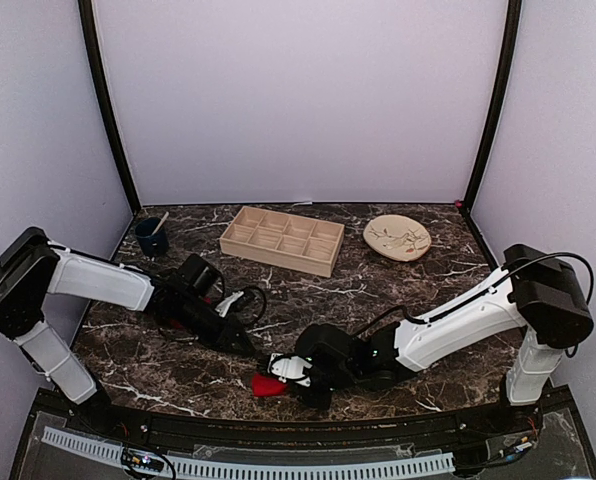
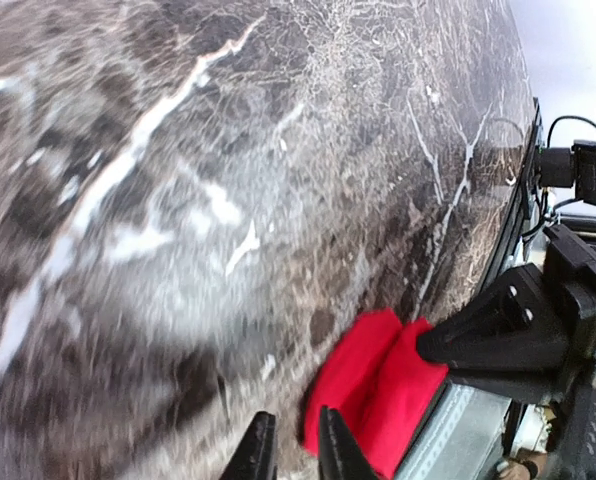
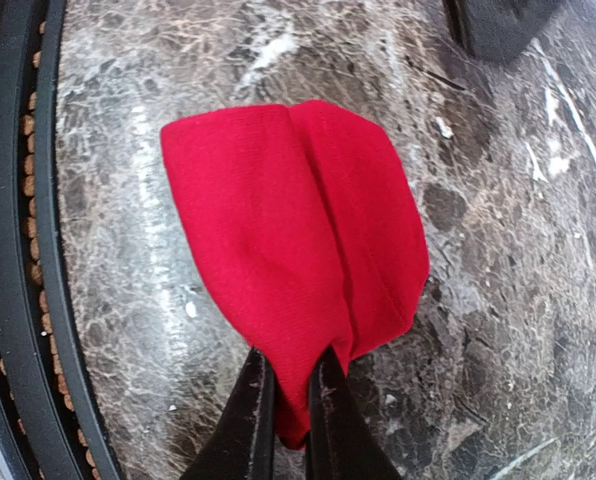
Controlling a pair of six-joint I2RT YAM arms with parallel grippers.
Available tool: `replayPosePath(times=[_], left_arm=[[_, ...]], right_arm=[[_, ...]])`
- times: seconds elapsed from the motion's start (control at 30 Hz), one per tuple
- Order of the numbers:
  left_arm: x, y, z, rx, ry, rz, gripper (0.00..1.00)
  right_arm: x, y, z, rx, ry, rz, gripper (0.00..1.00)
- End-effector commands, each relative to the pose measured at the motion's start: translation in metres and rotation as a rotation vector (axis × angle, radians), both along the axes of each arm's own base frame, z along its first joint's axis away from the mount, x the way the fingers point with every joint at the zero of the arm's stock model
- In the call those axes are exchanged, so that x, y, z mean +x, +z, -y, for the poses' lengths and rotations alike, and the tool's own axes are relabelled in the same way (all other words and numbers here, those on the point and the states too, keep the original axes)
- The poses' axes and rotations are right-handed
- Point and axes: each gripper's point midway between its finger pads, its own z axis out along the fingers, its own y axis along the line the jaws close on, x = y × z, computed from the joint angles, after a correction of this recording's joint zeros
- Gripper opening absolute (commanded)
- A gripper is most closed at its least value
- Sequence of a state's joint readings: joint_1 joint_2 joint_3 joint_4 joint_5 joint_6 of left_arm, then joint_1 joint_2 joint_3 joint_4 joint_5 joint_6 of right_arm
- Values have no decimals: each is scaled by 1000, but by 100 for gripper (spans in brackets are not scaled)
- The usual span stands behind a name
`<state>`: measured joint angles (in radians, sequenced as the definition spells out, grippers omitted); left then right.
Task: Roll the socks
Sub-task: Roll the sock at the center of the board.
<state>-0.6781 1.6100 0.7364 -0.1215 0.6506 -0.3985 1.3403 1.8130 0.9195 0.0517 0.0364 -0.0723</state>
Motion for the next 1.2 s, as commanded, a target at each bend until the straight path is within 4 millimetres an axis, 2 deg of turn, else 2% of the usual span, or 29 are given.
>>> replayPosePath(times=[0.0,0.07,0.17,0.27,0.37,0.73,1.17], left_arm=[[-13,13,-17,37,76,-16,12],[-23,16,-19,38,71,-23,8],[-41,9,-18,78,38,-52,1],[-64,-1,-11,108,-9,-86,0],[-74,-10,-8,147,-25,-101,0],[-66,-32,-8,264,-24,-83,0],[-44,-53,11,312,-42,-60,0]], right_arm=[[9,-8,13,-69,-79,25,9],[10,-9,13,-75,-84,24,9],[10,-8,12,-72,-85,23,9],[11,-8,11,-79,-89,24,9],[12,-6,11,-82,-96,28,9],[14,-1,11,-88,-110,22,9],[11,-6,9,-141,-115,-10,9]])
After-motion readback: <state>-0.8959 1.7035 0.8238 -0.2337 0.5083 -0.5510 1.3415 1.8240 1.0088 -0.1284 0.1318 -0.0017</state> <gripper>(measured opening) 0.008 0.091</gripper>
